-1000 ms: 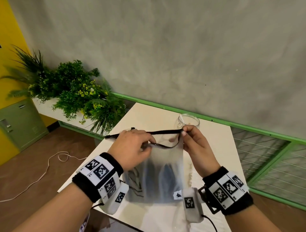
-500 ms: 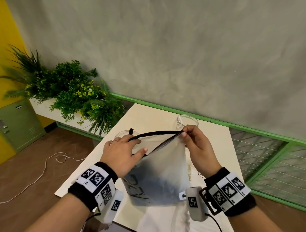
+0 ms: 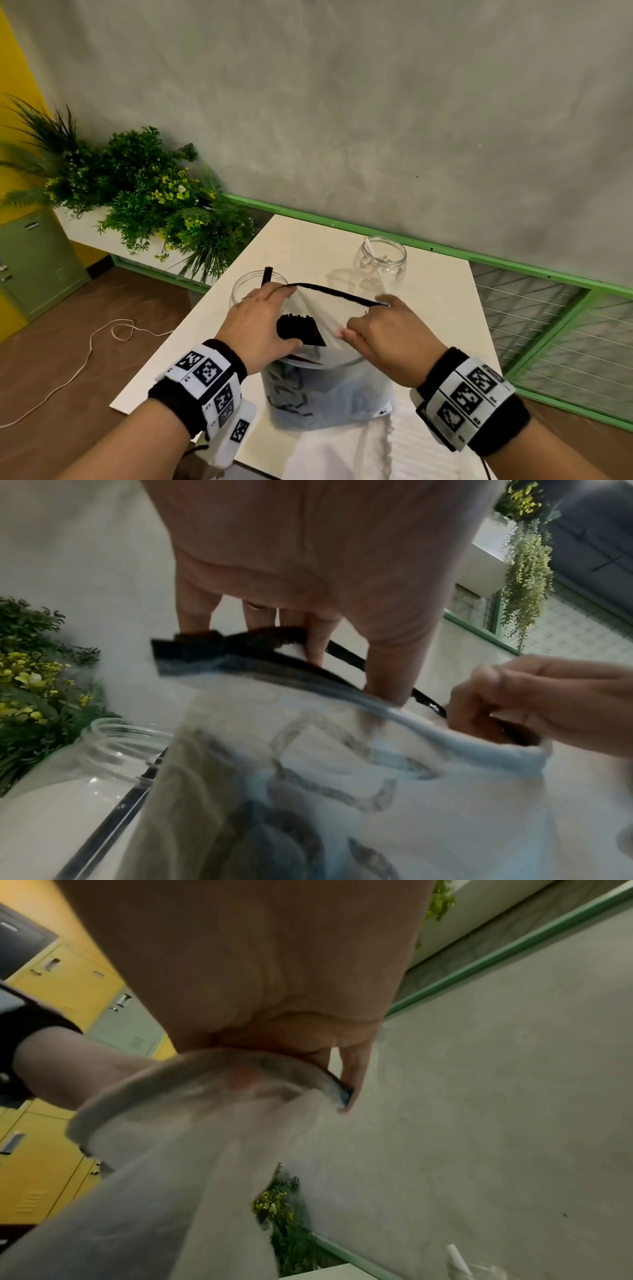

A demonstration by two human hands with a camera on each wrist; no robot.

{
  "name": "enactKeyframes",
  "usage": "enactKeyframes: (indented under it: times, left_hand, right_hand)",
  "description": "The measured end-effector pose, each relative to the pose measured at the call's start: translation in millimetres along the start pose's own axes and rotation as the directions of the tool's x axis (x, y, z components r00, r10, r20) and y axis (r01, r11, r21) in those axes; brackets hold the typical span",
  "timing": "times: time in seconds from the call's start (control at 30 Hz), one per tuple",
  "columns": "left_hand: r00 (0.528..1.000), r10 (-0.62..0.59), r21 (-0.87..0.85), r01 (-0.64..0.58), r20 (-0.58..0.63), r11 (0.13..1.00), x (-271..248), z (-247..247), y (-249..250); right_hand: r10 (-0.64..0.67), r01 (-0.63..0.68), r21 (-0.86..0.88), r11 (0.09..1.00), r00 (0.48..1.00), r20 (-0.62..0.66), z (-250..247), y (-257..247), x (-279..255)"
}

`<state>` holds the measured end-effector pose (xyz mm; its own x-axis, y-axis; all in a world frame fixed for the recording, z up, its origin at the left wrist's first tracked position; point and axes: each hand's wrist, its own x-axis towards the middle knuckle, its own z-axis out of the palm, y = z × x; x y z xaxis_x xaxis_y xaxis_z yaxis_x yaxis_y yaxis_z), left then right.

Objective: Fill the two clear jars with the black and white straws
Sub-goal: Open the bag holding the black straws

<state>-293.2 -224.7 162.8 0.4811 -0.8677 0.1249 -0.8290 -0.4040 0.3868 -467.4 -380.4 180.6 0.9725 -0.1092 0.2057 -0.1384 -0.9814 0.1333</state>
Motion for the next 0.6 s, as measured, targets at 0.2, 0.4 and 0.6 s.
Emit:
enactKeyframes:
  times: [0.2, 0.4, 0.6]
  left_hand:
    - [1.0, 0.012, -0.001, -0.012, -0.003, 1.0, -1, 6, 3]
    - [0.999, 0.031, -0.045, -0.031, 0.011, 0.999, -3, 7, 4]
    - [0.999, 0.045, -0.084, -0.046, -0.011, 0.995, -4, 11, 9]
  right_hand:
    - [-0.06, 0.037, 0.134, 0.99, 0.984, 0.168, -8, -10, 2]
    - [-0.007, 0.015, -0.024, 1.0, 0.947, 0.32, 10, -13, -2]
    - [-0.003, -0.035, 0.069, 0.997, 0.878, 0.478, 20, -13, -3]
